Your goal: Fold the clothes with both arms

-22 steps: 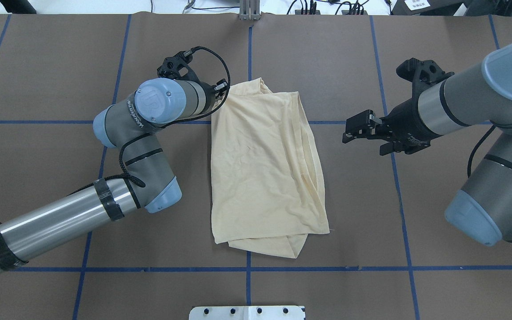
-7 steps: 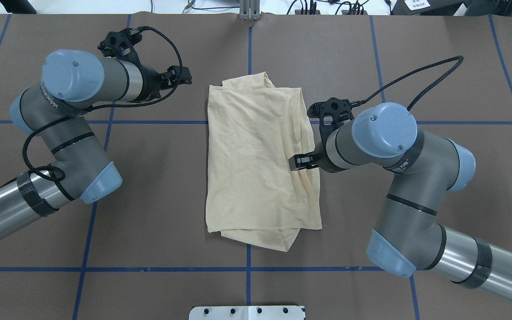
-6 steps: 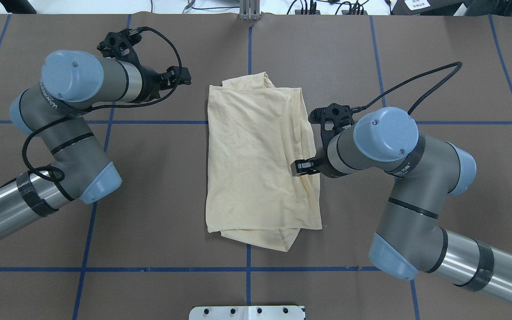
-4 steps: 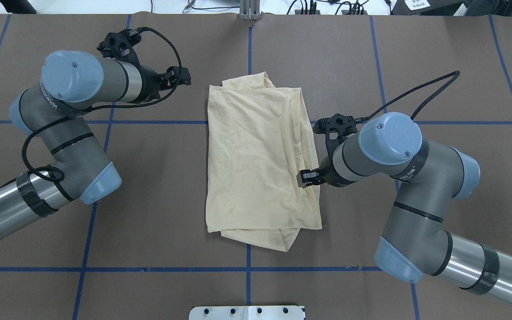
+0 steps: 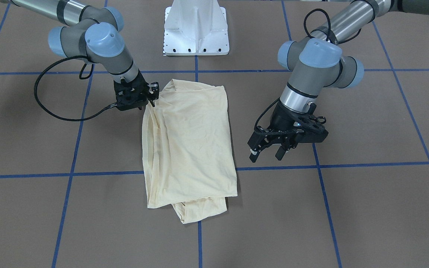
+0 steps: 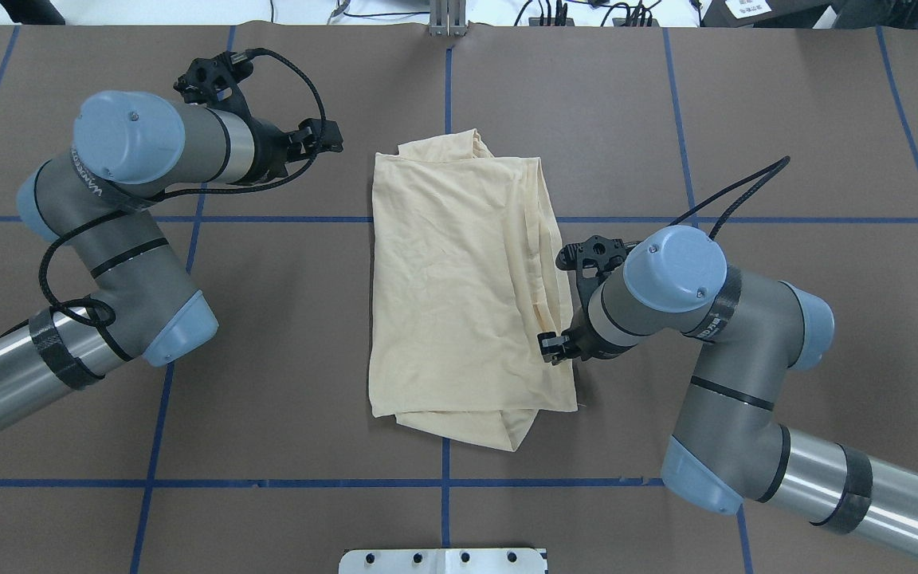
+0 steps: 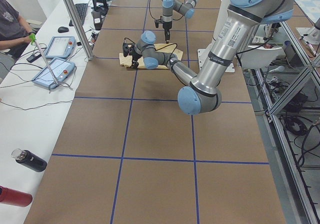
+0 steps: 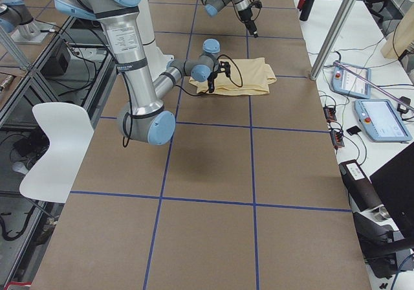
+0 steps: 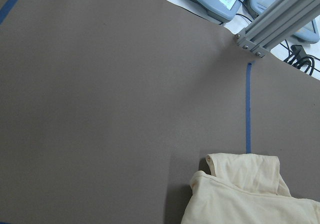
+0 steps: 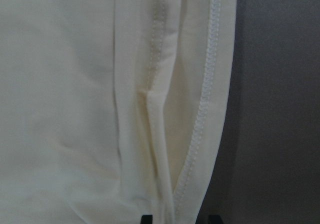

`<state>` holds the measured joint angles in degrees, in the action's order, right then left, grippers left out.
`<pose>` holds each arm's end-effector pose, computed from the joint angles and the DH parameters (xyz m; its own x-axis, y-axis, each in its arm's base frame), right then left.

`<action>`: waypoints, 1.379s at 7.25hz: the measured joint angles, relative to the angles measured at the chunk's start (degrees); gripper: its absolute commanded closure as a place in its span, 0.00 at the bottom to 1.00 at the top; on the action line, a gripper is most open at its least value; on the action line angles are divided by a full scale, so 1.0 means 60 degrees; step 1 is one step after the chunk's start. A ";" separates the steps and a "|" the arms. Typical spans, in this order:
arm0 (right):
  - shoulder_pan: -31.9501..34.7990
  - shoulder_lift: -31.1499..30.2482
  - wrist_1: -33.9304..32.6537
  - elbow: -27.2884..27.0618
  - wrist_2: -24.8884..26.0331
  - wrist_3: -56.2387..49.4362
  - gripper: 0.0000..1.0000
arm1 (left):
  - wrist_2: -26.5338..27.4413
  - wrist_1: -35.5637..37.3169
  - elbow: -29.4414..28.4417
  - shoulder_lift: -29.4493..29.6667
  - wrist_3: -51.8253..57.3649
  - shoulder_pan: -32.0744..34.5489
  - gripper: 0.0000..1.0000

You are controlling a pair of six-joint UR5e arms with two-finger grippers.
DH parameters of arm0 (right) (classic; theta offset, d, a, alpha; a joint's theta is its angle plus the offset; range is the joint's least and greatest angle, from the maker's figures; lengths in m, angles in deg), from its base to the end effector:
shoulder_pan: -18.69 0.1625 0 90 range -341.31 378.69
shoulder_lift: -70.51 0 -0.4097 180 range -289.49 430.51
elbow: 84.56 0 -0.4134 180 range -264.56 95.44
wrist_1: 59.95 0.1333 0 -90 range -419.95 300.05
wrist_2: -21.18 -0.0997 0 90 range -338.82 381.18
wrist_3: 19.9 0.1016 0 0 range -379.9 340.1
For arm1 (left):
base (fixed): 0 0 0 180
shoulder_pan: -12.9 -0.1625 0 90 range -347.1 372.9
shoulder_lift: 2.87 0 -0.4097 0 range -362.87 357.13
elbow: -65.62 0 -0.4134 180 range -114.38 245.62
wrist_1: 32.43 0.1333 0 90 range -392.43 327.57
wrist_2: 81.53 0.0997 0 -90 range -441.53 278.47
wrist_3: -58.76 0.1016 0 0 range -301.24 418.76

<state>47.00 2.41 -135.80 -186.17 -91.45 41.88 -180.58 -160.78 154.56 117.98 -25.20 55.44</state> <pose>-0.5135 -0.3836 0.3039 0.6111 -0.1666 0.7738 0.1153 0.9859 0.1212 0.4358 -0.5591 0.2537 0.3318 -0.1634 -0.9291 0.5281 0.8482 0.0394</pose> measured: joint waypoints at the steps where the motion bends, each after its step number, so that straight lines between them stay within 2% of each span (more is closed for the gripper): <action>1: -0.0062 0.0007 0.0000 0.0030 -0.0051 0.0004 0.52 | 0.0000 -0.0006 0.0000 0.0000 -0.0006 0.0000 0.00; 2: -0.0137 0.0003 0.0000 0.0044 -0.0111 0.0038 0.53 | 0.0000 -0.0008 0.0005 0.0000 -0.0013 0.0000 0.00; 3: -0.0209 -0.0002 0.0000 0.0048 -0.0142 0.0139 0.60 | 0.0000 -0.0012 0.0009 0.0000 -0.0020 0.0000 0.00; 4: -0.0273 -0.0019 0.0000 0.0031 -0.0162 0.0307 0.74 | 0.0000 -0.0016 0.0017 0.0000 -0.0027 0.0000 0.00; 5: -0.0314 -0.0053 0.0004 -0.0013 -0.0188 0.0450 0.81 | 0.0004 -0.0013 0.0032 0.0000 -0.0035 0.0000 0.00; 6: -0.0321 -0.0092 0.0010 -0.0049 -0.0242 0.0521 0.94 | 0.0006 -0.0011 0.0051 0.0000 -0.0038 0.0000 0.00; 7: -0.0308 -0.0132 0.0013 -0.0066 -0.0297 0.0546 1.00 | 0.0004 -0.0010 0.0064 0.0002 -0.0043 0.0000 0.00; 10: -0.0282 -0.0540 0.0028 -0.0512 -0.0356 0.0558 1.00 | 0.0013 -0.0009 0.0073 0.0013 -0.0080 -0.0012 0.00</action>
<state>45.31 -0.83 -135.64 -189.24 -93.59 45.23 -180.50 -160.84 155.00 118.06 -25.68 55.37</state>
